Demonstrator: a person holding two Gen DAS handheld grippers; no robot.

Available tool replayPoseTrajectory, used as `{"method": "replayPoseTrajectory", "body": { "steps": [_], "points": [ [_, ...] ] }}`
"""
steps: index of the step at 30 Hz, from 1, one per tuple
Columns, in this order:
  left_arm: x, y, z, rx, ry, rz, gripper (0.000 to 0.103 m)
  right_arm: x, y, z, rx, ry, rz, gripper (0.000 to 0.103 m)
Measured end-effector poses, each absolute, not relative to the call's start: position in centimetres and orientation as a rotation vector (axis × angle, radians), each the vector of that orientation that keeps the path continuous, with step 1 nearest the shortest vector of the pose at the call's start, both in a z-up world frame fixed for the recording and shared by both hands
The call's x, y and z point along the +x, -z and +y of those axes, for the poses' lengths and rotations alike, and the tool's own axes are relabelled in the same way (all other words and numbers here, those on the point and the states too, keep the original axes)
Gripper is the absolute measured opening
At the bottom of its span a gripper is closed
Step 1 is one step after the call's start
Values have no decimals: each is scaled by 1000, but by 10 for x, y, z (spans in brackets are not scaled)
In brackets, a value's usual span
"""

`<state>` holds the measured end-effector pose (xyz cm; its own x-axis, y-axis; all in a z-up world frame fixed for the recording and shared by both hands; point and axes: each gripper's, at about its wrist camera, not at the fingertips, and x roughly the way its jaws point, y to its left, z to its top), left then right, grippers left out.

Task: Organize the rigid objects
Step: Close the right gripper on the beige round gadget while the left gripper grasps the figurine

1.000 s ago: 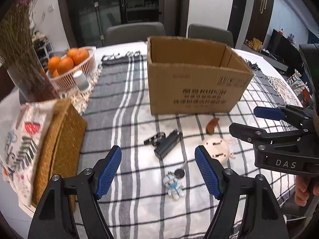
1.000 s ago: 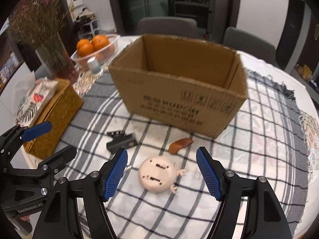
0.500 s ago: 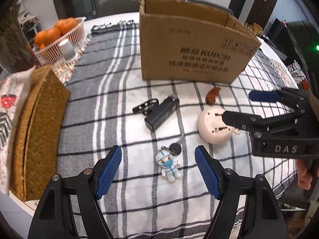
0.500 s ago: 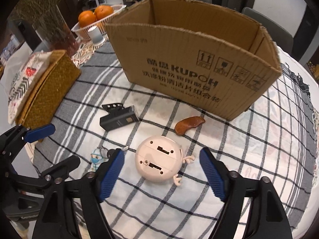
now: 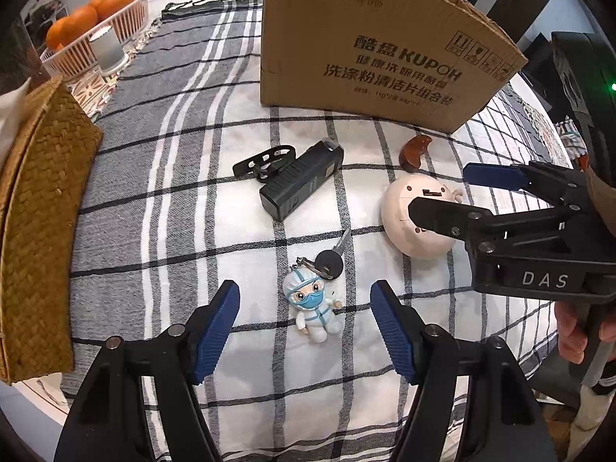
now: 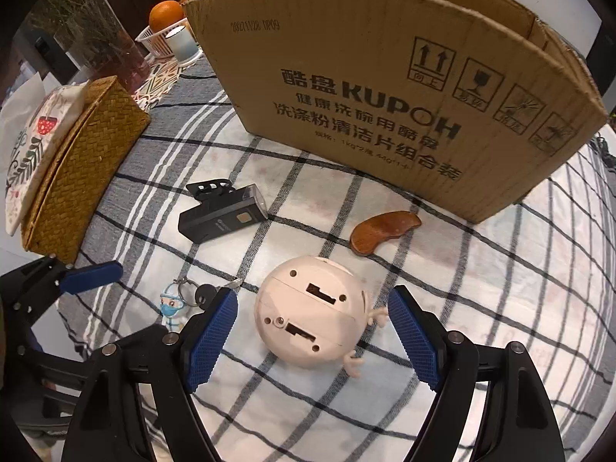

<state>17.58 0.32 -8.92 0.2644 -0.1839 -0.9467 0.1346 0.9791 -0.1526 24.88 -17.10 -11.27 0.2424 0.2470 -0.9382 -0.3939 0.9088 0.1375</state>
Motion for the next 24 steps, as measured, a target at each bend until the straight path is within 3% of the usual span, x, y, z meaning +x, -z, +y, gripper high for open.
{"method": "replayPoseTrajectory", "body": {
  "steps": [24],
  "points": [
    [190,123,4,-102,162,1348,48,251,153,-165,-132,-432,1323,84]
  ]
}}
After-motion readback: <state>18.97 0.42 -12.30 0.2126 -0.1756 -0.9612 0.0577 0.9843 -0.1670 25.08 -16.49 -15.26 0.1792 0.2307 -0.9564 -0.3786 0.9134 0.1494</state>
